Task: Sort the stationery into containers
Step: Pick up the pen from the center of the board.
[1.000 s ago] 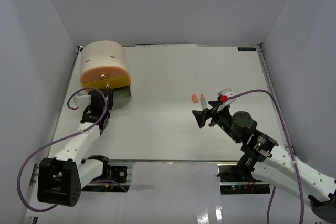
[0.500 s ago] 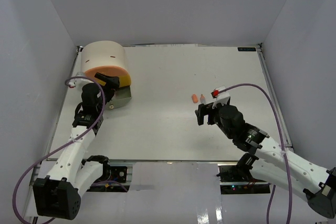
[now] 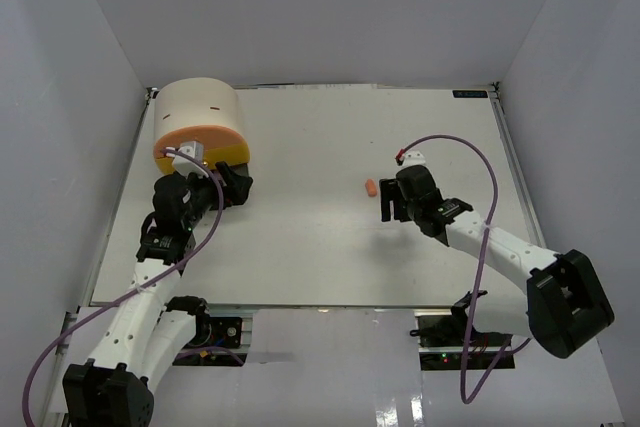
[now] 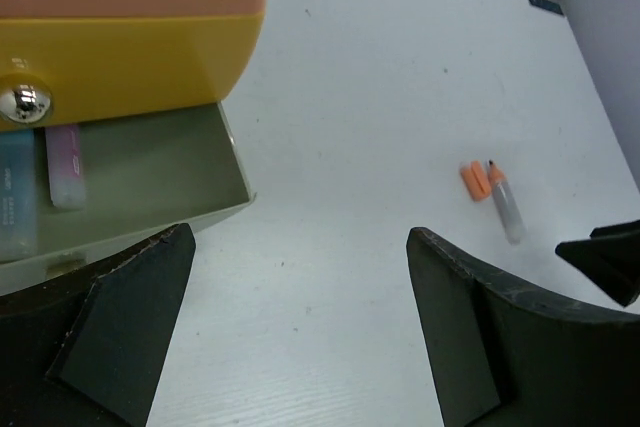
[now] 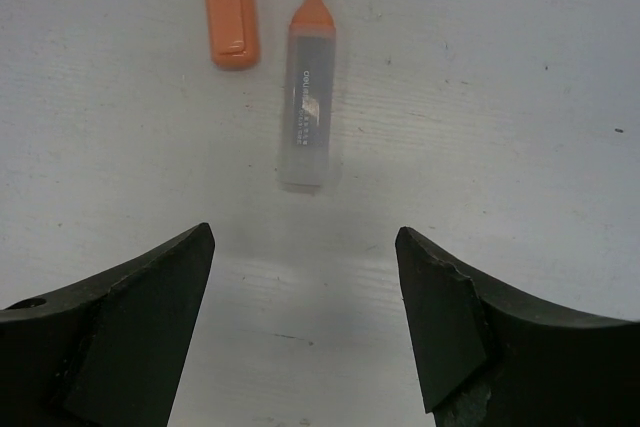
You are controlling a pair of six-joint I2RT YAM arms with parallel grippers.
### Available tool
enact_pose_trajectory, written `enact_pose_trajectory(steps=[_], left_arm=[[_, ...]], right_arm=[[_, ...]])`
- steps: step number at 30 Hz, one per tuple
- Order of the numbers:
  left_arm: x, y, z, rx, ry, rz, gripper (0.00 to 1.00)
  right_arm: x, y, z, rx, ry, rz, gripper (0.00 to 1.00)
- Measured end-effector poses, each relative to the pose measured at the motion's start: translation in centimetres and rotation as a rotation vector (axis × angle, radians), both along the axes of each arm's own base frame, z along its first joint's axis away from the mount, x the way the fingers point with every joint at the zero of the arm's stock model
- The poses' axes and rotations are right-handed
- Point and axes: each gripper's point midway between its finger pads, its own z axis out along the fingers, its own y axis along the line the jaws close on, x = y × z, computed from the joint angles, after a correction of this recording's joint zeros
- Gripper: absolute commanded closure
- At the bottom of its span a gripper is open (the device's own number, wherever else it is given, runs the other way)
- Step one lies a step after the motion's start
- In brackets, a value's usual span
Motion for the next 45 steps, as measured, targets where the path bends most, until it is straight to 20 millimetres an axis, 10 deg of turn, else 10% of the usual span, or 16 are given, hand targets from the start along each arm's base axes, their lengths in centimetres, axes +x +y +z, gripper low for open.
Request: enact_pose_trajectory(steps=[17,45], left_arm=[[-0.7,-1.2,-1.0,0.018,0.012,-0.095,0.02],[-1.2,-2.6,-0.7,-0.016,0.006,-0.174,0.02]], right_arm=[[0.7,0.4,-6.8,-0.073,0.216,0.025,0.43],[2.9,1.1,-6.6,-0.052,0.169,0.039,0.75]])
